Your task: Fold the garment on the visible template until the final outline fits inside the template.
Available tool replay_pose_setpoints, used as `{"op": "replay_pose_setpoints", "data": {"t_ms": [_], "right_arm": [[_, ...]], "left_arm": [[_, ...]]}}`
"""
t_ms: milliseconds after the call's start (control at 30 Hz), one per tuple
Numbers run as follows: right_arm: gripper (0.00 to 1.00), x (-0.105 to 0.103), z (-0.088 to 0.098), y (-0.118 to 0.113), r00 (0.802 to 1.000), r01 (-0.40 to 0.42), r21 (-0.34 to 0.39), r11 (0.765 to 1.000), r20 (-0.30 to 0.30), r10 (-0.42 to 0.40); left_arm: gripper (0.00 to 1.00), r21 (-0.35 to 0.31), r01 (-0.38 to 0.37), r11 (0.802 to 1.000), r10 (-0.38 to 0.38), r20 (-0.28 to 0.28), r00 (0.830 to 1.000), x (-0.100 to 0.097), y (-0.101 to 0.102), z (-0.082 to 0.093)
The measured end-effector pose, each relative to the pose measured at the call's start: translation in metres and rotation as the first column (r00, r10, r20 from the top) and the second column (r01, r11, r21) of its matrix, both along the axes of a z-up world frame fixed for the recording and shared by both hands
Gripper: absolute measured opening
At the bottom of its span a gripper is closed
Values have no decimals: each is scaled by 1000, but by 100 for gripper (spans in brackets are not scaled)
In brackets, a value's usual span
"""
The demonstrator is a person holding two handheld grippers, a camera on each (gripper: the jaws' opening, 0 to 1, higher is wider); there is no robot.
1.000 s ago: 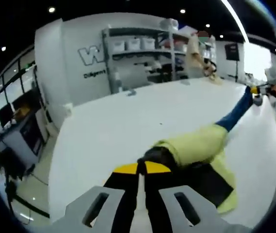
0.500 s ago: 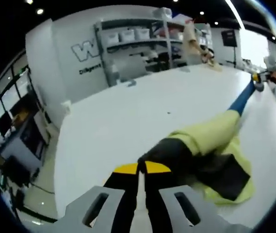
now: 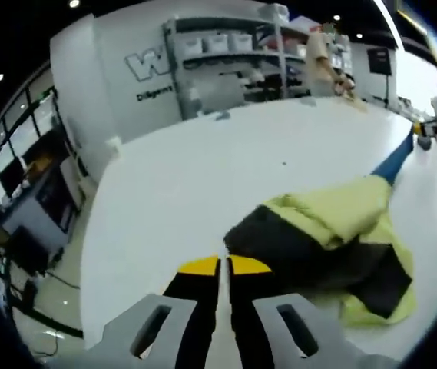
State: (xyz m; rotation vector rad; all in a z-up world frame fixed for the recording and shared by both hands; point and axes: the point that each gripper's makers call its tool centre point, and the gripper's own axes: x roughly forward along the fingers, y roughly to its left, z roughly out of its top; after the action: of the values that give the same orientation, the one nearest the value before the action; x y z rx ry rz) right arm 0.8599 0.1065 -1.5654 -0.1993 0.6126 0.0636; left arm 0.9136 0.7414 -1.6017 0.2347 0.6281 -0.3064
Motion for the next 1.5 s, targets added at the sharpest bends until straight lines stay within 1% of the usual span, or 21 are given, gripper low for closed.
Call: {"op": "replay_pose_setpoints", "data": {"t_ms": [100,200,300,367,433,467,533,567,700,733,800,900,933,1000,1033,1200,1233,1267,1333,1433,1500], "right_arm": [[1,-1,-4,-2,1000,6,-1,1000,-10,-6],[4,-3,-5,-3,1000,12,-2,1000,-8,-12],[7,-3,-6,-2,1000,10,10,1000,-10,-10],[10,-4,-4,4,1000,-1,22,1000,-6,1],[16,-4,-6,12,1000,-23,24,999,-13,23],[20,-4,-6,16,999,-49,14,999,-14,49],[30,-1,-2,20,998,-65,4,998,9,65],[32,-1,1,25,997,-79,-2,997,19,79],[31,-3,-1,41,992,-123,-11,992,10,123],[31,-4,-1,46,991,-136,-13,991,8,136],[30,-8,-1,54,989,-151,-20,988,4,151],[31,-7,-1,53,987,-160,-32,987,4,160],[31,-9,-2,61,984,-178,-35,983,4,178],[31,-14,-5,76,977,-213,5,977,15,212],[31,-17,-6,85,973,-230,16,973,18,230],[31,-25,-17,109,960,-279,43,959,7,279],[31,-28,-21,115,955,-296,45,954,3,296],[31,-31,-27,120,953,-301,47,952,-4,302],[31,-34,-33,126,948,-317,56,947,-18,318],[30,-45,-44,154,926,-371,85,925,-41,375],[29,-49,-46,163,919,-388,83,918,-48,392]], "left_arm": [[6,-53,-17,998,17,0,1000,-3,-2,3],[8,-73,-15,997,15,3,1000,-8,-3,6],[19,-75,-2,997,2,3,1000,-13,-6,7],[32,-51,60,997,-59,17,998,-20,-21,6],[42,-53,73,996,-73,10,997,-23,-28,4],[43,-63,87,994,-87,4,996,-30,-39,5],[43,-83,99,992,-100,1,995,-31,-44,5],[44,-92,101,991,-102,-4,995,-32,-47,5],[51,-148,113,983,-113,7,994,-43,-66,8],[51,-182,110,977,-110,12,994,-45,-71,10],[51,-207,98,973,-101,-2,995,-49,-76,9],[50,-212,100,972,-103,-6,995,-52,-79,8],[50,-217,103,971,-110,-19,994,-60,-86,3],[48,-238,99,966,-114,-50,992,-70,-92,-5],[47,-242,109,964,-125,-50,991,-74,-96,-5],[50,-241,151,959,-168,-50,984,-89,-114,-6],[52,-221,170,960,-182,-34,983,-92,-118,-5],[54,-186,229,956,-233,-3,972,-96,-127,-1],[55,-201,230,952,-239,-17,971,-106,-137,0],[57,-171,317,933,-323,-6,946,-117,-152,-5],[57,-155,351,923,-355,3,935,-120,-156,-7]]}}
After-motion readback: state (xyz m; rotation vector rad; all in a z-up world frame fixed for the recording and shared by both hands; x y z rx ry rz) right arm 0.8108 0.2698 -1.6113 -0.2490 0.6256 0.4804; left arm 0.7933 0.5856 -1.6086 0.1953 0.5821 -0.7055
